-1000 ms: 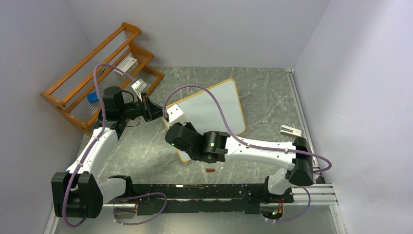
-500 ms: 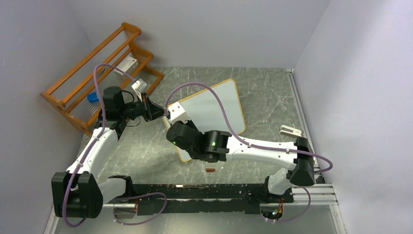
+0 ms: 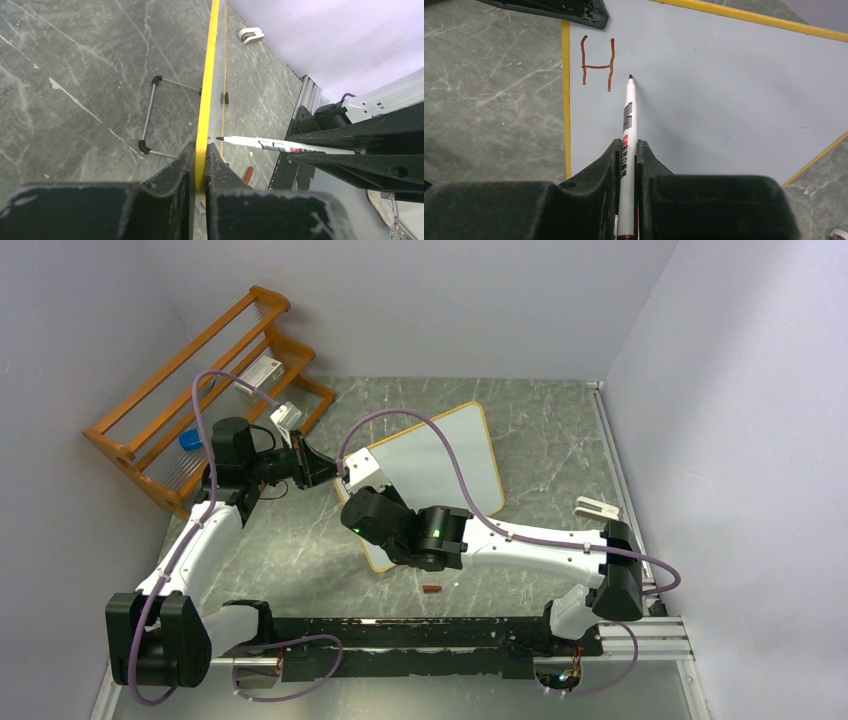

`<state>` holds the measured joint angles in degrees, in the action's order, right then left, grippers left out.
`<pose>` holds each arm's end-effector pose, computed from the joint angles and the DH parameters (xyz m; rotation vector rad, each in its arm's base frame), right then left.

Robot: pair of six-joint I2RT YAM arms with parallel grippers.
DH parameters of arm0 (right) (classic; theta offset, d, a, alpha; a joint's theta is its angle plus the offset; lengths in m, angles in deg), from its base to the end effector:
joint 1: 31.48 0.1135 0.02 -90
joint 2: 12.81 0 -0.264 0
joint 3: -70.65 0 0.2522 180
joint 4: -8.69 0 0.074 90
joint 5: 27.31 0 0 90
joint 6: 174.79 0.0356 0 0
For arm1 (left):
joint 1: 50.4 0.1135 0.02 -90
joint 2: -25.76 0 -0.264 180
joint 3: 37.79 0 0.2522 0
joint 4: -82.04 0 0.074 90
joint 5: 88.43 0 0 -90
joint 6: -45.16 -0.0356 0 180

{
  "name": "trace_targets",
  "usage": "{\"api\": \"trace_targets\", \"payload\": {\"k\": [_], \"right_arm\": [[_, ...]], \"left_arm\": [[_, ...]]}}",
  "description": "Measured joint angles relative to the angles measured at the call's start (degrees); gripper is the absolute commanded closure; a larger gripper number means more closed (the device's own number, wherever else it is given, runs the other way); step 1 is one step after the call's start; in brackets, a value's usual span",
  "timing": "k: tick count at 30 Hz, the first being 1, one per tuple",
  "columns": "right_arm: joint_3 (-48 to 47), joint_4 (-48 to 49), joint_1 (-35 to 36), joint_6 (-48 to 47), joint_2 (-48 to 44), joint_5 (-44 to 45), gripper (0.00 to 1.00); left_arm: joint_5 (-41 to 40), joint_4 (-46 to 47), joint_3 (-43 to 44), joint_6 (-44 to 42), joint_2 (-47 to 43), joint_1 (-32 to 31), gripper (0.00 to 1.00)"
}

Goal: Write a sentence on the whiteboard

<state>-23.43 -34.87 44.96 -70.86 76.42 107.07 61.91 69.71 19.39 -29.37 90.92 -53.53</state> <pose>0.1052 0.3299 0.3366 -0.7021 1.9109 0.1060 0.2427 -0.0443 0.2863 0.5242 1.8448 -1.2199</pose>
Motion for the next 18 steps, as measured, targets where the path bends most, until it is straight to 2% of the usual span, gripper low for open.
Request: {"api": "trace_targets", "payload": {"k": [18], "right_arm": [[-0.02, 0.37, -0.11, -0.66, 0.72, -1.20, 1.00]], "left_arm": [[0.00, 0.07, 0.00, 0.00, 0.13, 0.00, 0.95]]}}
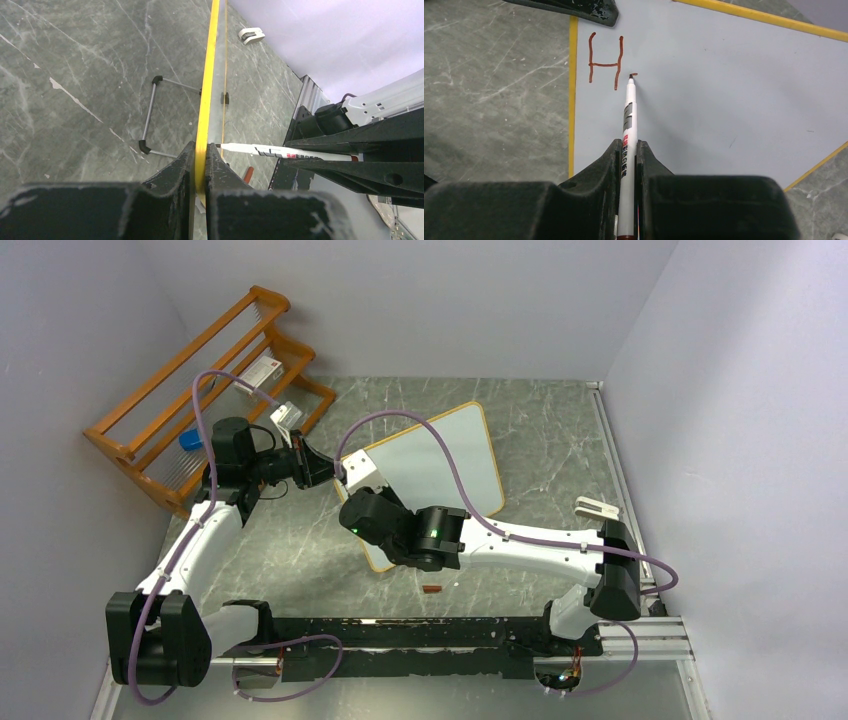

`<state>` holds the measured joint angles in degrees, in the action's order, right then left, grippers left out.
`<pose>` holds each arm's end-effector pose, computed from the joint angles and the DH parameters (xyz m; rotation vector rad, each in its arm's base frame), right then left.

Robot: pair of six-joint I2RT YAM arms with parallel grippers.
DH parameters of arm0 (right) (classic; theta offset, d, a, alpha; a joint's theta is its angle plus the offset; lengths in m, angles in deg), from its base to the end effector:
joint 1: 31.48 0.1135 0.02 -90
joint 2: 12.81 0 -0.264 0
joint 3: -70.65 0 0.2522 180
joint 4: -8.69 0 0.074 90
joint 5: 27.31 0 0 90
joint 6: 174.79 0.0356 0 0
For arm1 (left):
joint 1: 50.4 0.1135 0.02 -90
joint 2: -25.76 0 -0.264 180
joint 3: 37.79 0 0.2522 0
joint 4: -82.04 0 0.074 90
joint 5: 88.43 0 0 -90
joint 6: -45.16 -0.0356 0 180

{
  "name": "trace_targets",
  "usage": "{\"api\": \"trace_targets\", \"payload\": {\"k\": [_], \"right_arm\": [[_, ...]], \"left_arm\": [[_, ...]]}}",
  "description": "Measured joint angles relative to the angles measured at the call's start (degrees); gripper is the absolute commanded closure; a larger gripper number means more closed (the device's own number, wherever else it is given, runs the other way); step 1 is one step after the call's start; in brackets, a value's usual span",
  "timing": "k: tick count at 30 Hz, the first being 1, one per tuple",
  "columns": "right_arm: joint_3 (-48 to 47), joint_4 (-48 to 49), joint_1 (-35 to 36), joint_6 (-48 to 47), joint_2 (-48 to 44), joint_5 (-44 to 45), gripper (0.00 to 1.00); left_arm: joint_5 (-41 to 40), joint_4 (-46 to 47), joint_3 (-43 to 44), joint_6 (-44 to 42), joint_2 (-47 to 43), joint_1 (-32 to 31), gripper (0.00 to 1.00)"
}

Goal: Write a sentence on the whiteboard

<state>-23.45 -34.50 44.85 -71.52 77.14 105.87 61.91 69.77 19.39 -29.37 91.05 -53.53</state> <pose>0.1061 0.3333 0.3328 -0.7296 1.9156 0.1108 0.2431 -0.0443 0.2858 0.5236 1.8459 -1.2204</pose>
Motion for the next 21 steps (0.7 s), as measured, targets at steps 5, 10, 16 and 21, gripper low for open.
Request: {"api": "trace_targets", "payload": {"k": [5, 10, 16, 21], "right_arm": [[0.00, -0.13, 0.00, 0.04, 0.00, -0.35, 1.00], [0.04, -0.74, 0.00, 0.48, 0.00, -0.61, 1.00], [0.37, -1.33, 0.00, 0.92, 0.00, -1.11, 1.00], [0.66, -1.79, 0.02, 1.14, -0.02, -1.18, 1.00]], "left_arm": [[0.02, 0.07, 0.00, 0.00, 0.07, 0.00, 0.95], [0.02, 0.07, 0.00, 0.00, 0.09, 0.00, 0.95], [-0.02, 0.07, 0.00, 0.00, 0.17, 0.00, 0.95], [-0.09, 0.09, 0.00, 0.00, 0.20, 0.00, 0.95]]}}
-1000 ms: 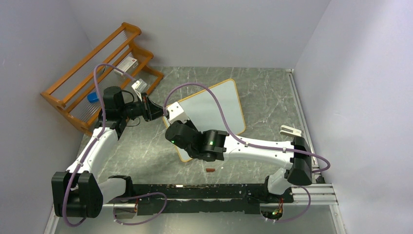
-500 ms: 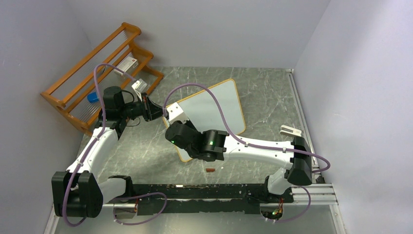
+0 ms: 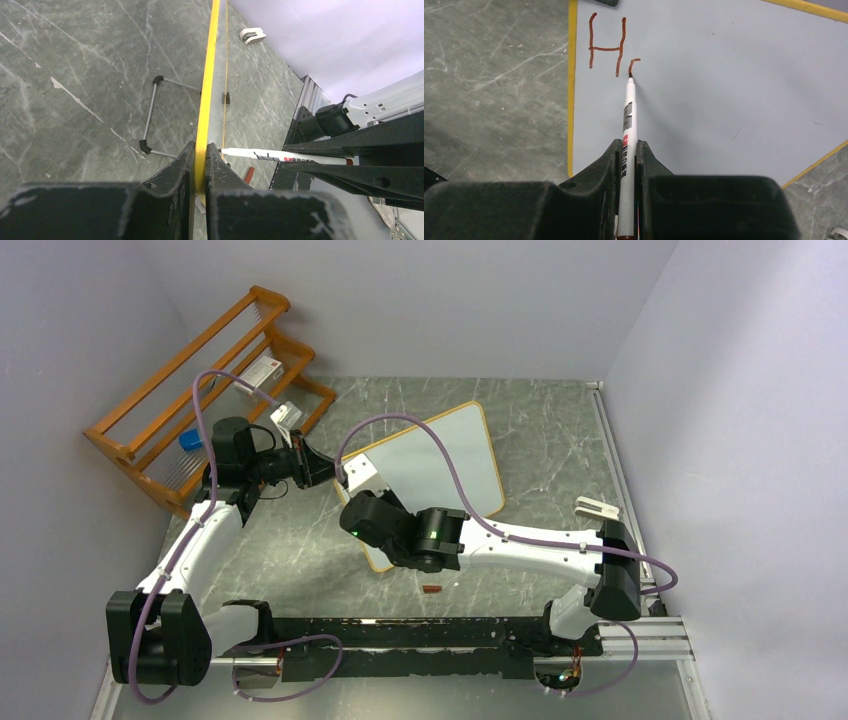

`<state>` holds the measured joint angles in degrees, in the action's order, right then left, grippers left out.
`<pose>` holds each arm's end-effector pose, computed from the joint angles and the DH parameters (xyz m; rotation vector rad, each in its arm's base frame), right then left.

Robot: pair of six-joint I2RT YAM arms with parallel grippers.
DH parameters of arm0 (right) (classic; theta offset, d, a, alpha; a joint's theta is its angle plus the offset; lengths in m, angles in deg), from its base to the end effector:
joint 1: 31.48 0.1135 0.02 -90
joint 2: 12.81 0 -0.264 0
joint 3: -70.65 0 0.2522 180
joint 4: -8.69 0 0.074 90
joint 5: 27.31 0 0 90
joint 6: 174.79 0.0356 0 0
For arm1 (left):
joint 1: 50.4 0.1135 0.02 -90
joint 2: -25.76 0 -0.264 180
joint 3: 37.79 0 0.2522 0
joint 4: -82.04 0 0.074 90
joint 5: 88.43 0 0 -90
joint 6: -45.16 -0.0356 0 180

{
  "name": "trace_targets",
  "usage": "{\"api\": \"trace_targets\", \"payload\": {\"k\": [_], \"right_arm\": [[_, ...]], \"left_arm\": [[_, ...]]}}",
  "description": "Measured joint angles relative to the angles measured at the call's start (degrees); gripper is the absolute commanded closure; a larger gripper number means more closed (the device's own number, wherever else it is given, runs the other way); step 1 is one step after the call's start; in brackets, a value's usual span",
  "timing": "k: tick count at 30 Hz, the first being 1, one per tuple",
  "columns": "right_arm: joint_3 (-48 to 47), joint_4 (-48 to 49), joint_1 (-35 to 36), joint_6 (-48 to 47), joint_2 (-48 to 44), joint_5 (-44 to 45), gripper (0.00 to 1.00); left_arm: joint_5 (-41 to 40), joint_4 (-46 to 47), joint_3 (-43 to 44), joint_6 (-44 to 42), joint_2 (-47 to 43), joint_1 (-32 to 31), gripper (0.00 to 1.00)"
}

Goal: Write a sentence on the whiteboard

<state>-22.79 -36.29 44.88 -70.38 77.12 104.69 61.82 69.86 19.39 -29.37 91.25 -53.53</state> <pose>0.1049 0.3313 0.3264 -0.7533 1.9464 0.1055 0.2438 -0.0443 0.2852 0.5216 1.8480 -1.2197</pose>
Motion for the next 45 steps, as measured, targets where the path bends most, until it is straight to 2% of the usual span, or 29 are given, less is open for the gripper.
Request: {"api": "trace_targets", "payload": {"k": [45], "right_arm": [[0.74, 2.78, 0.02, -1.64, -0.11, 4.57, 1.00]], "left_arm": [[0.02, 0.13, 0.00, 0.02, 0.31, 0.00, 0.95]]}}
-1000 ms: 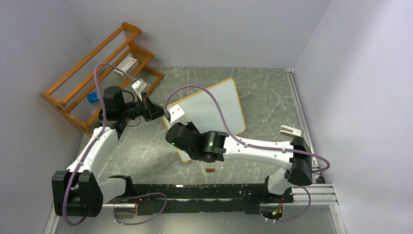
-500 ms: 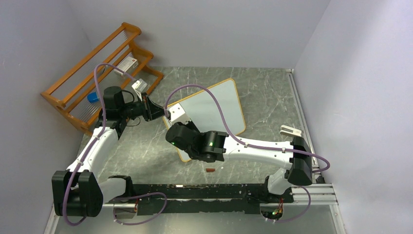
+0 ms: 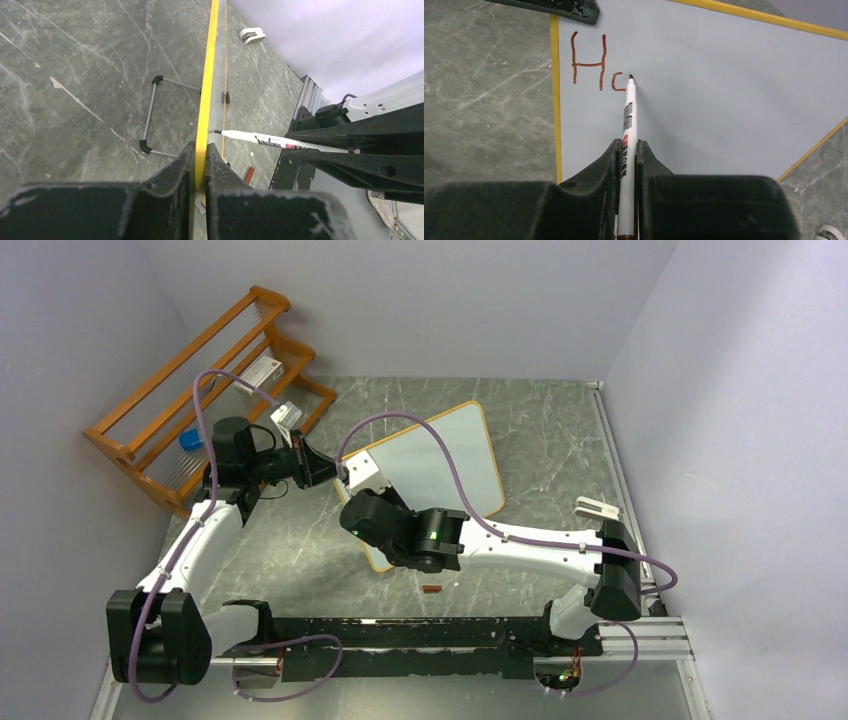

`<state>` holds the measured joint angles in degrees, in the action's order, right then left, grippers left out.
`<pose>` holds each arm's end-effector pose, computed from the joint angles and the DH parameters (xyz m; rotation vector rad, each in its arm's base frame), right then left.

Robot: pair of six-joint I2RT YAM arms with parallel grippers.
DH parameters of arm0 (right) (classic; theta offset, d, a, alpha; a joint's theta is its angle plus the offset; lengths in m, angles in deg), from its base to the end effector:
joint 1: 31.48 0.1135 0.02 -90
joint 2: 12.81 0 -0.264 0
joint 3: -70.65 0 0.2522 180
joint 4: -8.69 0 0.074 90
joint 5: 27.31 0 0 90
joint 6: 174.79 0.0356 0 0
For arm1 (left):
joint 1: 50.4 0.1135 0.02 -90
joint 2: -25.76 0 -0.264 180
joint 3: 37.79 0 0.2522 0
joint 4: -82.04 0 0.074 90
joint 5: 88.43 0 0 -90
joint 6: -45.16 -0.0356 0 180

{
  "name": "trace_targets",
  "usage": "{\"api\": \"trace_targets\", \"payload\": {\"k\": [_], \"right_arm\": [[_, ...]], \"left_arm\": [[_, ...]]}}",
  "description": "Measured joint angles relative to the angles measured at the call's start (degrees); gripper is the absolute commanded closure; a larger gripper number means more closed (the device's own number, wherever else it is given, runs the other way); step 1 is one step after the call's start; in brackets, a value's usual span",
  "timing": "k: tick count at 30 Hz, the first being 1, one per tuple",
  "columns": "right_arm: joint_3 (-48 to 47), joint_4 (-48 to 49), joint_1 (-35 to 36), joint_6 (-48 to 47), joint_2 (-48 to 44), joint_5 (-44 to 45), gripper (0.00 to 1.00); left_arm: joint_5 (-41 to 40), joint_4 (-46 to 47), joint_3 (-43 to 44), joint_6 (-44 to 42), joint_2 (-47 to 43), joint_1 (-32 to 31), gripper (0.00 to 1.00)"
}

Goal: Write a sentence on the whiteboard

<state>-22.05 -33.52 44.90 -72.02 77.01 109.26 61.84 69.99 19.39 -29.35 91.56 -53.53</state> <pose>0.1069 0.3314 0.3278 -0.7011 1.8965 0.0510 0.2448 -0.0443 0.2841 0.5200 1.8508 -1.2216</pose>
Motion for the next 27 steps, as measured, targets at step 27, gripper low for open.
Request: {"api": "trace_targets", "payload": {"k": [27], "right_arm": [[0.00, 0.79, -0.09, -0.15, -0.33, -2.10, 1.00]], "left_arm": [[-0.02, 0.00, 0.00, -0.02, 0.00, 0.00, 0.95]]}}
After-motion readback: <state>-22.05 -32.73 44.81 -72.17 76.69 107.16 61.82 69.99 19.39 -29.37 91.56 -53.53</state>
